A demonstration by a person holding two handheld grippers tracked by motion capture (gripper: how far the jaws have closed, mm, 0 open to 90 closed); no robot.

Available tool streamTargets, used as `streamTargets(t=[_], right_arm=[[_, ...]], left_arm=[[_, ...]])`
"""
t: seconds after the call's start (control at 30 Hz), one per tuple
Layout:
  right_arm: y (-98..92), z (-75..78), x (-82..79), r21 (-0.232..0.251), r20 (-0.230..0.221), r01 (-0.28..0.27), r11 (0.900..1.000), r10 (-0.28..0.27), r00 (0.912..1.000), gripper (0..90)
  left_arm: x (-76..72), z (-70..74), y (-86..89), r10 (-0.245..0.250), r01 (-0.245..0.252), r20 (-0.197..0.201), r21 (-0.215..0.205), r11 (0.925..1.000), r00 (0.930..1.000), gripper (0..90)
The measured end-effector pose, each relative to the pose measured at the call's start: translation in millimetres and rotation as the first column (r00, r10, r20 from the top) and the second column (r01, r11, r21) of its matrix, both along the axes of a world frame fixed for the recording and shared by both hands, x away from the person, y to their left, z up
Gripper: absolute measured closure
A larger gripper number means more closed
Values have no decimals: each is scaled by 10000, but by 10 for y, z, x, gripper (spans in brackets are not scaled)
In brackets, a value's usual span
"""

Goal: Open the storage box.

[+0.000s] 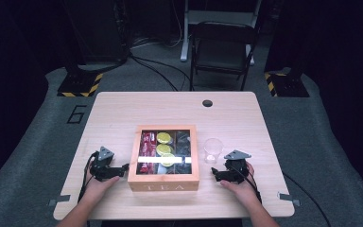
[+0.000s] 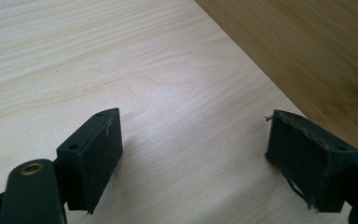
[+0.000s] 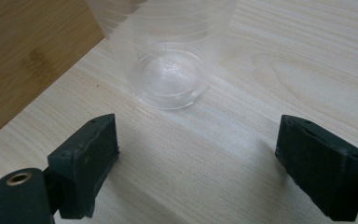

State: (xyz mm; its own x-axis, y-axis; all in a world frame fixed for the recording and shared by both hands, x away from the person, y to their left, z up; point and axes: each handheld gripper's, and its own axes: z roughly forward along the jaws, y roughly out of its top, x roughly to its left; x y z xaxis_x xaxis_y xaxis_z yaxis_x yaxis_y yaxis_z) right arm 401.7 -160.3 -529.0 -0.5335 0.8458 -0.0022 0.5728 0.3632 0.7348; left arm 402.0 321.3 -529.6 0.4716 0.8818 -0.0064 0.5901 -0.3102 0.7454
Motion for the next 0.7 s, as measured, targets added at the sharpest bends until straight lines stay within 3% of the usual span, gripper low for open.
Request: streamTargets(t=[0.03, 0.1, 0.27, 0.57, 0.7], right_arm=[[1, -1, -2, 10, 6, 2, 10000, -2, 10000, 128], [0, -1, -2, 8, 11, 6, 10000, -6, 10000, 128], [5, 1, -3, 3, -4, 72, 10000, -72, 10000, 129], [1, 2, -1, 32, 13, 63, 10000, -63, 10000, 143], [-5, 6, -2, 90, 63, 130, 9999, -131, 9999, 178]], left_arm=[[6, -6, 6, 177, -176, 54, -269, 9995, 9998, 179], [8, -1, 13, 190, -191, -20, -350, 9992, 9998, 180], [4, -9, -15, 115, -116, 140, 54, 9999, 9998, 181], [3, -2, -6, 111, -111, 103, 66, 9999, 9999, 192], [9, 15, 41, 203, -202, 63, -116, 9997, 9998, 273]])
